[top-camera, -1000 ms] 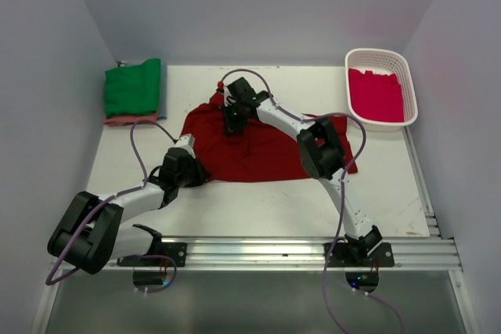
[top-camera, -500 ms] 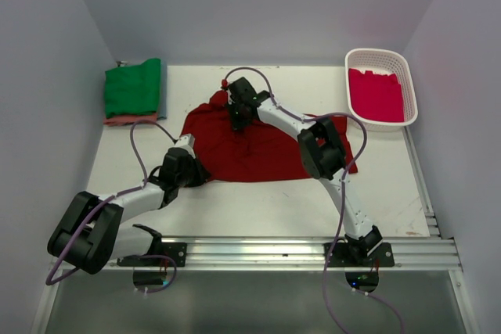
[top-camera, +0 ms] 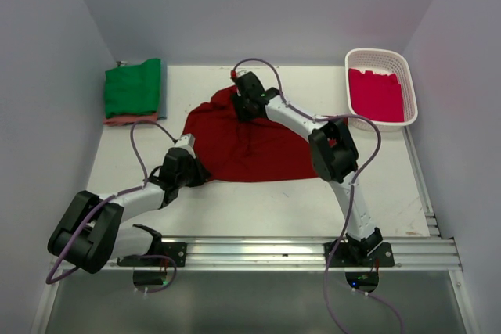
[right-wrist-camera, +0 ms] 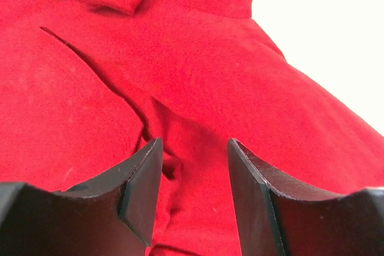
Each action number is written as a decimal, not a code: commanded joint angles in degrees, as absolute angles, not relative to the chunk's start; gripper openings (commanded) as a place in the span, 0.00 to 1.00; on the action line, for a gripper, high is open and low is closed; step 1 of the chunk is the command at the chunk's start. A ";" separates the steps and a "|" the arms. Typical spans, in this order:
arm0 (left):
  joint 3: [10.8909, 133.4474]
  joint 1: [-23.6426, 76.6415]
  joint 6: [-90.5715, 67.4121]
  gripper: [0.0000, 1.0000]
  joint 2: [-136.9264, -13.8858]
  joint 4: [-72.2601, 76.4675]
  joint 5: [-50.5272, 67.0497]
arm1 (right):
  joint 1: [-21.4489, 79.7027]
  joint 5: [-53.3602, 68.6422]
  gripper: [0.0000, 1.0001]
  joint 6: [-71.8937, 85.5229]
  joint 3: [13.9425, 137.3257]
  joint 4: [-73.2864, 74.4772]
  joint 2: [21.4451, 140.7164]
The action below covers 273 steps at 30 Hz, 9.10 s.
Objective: Fold and stack the t-shirts
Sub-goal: Fold the tshirt
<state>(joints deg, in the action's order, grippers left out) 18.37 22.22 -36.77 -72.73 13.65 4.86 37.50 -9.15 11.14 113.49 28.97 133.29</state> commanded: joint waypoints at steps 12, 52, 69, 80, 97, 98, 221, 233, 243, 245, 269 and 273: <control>17.93 22.85 -36.65 0.00 -73.92 10.55 2.72 | 37.62 -8.62 0.38 13.88 102.32 22.94 123.05; 18.19 22.85 -36.39 0.00 -74.27 10.37 2.90 | 41.22 -11.59 0.32 13.89 103.71 25.05 125.95; 17.93 22.85 -36.56 0.00 -73.65 10.37 3.08 | 41.22 -11.87 0.25 14.68 102.57 25.66 126.91; 17.93 22.85 -36.56 0.00 -73.39 10.20 3.08 | 41.13 -15.47 0.25 15.12 103.62 28.92 128.67; 17.84 22.85 -36.56 0.00 -73.13 10.20 3.08 | 41.22 -20.72 0.00 16.17 103.09 29.88 127.53; 17.84 22.85 -36.56 0.00 -73.13 10.28 3.08 | 41.13 -21.61 0.00 16.61 103.10 30.40 127.53; 40.14 21.63 -29.01 0.37 -68.44 1.41 -2.11 | 40.52 -32.61 0.49 20.13 81.84 24.87 105.30; 76.09 13.71 -24.79 0.80 -104.39 1.59 -0.71 | 40.60 -25.40 0.51 19.16 66.19 24.78 84.84; 95.35 10.73 -28.12 0.78 -126.72 0.88 9.48 | 40.52 -24.52 0.52 20.65 58.54 27.16 75.24; 95.62 9.93 -29.70 0.78 -128.14 1.23 10.28 | 40.52 -24.52 0.52 20.83 57.75 27.33 74.45; 80.43 8.44 -41.75 0.64 -122.01 15.81 31.55 | 40.52 -25.31 0.51 22.15 55.81 26.72 75.32; 78.23 8.35 -41.22 0.64 -118.83 18.10 30.85 | 40.52 -25.31 0.51 22.15 55.63 26.37 75.85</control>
